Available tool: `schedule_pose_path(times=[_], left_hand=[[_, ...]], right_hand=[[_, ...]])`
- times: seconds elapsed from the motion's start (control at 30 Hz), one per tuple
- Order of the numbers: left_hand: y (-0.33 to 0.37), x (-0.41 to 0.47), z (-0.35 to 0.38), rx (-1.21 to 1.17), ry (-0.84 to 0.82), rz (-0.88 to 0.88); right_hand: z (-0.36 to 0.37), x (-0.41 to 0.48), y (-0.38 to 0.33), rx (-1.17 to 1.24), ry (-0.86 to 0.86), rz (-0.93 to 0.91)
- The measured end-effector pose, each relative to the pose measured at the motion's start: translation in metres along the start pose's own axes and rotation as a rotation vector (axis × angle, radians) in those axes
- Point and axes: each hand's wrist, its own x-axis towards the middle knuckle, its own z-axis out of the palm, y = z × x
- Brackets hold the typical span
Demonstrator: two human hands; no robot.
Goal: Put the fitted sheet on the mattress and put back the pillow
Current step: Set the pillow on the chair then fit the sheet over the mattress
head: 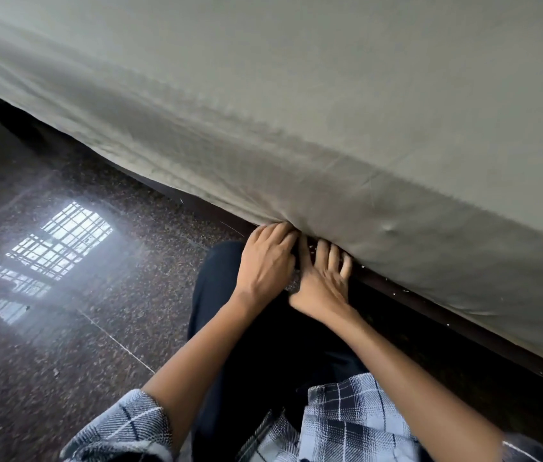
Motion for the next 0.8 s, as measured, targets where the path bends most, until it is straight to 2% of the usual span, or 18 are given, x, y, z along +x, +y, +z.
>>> schedule_pose_path(times=[0.13, 0.23, 0.3, 0.37, 0.43, 0.5, 0.6, 0.8], left_hand=[[-0.002, 0.004, 0.007, 0.140, -0.137, 0.021], [-0.005, 0.007, 0.010, 0.219, -0.267, 0.007], [-0.005, 0.009, 0.006, 0.230, -0.295, -0.018], [-0.009, 0.013, 0.000, 0.143, -0.292, -0.018], [-0.020, 0.019, -0.009, -0.061, -0.308, -0.001], [-0.026, 0.017, -0.021, -0.194, -0.220, -0.014], [-0.034, -0.002, -0.027, -0.178, 0.051, -0.131], [-0.086, -0.003, -0.024, -0.011, -0.048, -0.222]], right_hand=[[-0.016, 0.002, -0.008, 0.006, -0.093, 0.031], [-0.029, 0.014, -0.004, 0.064, -0.209, -0.013], [-0.038, 0.015, -0.001, 0.066, -0.293, -0.063], [-0.042, 0.009, 0.001, 0.045, -0.320, -0.100], [-0.047, 0.005, 0.004, 0.038, -0.329, -0.121], [-0.054, 0.005, 0.007, 0.044, -0.345, -0.138], [-0.061, 0.001, 0.005, 0.074, -0.375, -0.180], [-0.051, 0.028, -0.036, 0.202, -0.307, -0.353]])
